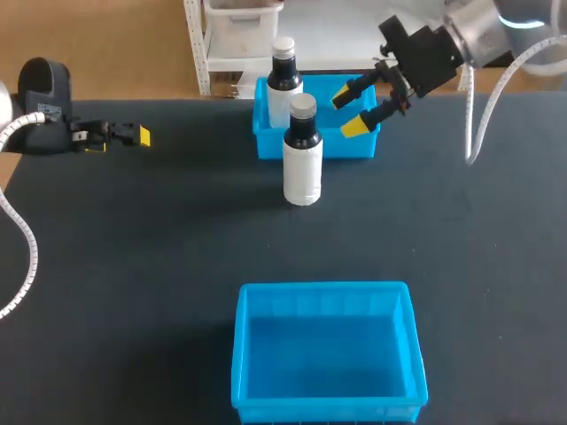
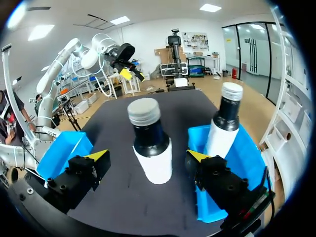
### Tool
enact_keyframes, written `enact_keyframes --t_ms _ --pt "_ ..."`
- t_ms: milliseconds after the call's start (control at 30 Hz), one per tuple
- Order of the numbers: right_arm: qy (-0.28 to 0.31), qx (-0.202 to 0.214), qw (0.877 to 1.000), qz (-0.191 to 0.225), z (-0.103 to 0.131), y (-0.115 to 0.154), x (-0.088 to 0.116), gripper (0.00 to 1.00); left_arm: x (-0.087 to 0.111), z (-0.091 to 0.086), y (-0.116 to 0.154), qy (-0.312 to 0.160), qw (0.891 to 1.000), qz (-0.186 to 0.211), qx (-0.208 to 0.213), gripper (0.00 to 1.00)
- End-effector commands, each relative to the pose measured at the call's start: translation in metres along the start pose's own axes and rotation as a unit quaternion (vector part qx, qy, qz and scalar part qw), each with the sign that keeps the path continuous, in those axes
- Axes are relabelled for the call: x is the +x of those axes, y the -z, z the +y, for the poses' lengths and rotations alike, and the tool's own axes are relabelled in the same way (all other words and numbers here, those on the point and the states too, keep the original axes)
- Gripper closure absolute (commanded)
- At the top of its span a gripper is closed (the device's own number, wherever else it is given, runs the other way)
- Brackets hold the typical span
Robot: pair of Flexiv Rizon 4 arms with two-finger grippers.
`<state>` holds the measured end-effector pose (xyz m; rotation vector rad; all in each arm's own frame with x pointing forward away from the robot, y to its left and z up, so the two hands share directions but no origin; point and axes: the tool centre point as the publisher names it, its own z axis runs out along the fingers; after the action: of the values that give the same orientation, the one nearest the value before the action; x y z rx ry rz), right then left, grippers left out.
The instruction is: Pick up the bottle, and place it in the far bin if it is heavy, or in the near bin if it is light.
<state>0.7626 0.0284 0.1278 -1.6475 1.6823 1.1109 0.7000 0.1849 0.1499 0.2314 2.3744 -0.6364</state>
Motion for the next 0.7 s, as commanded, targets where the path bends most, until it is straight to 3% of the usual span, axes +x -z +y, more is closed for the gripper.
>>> enact_keyframes --t_ms 33,700 --pt "0.005 0.121 0.993 0.002 0.016 -0.016 -0.003 0.0 0.0 0.0 0.0 0.0 1.0 0.0 0.0 0.0" --pt "0.029 0.074 0.996 -0.029 0.0 -0.052 -0.028 0.0 0.0 0.0 0.0 0.0 1.0 0.0 0.0 0.0"
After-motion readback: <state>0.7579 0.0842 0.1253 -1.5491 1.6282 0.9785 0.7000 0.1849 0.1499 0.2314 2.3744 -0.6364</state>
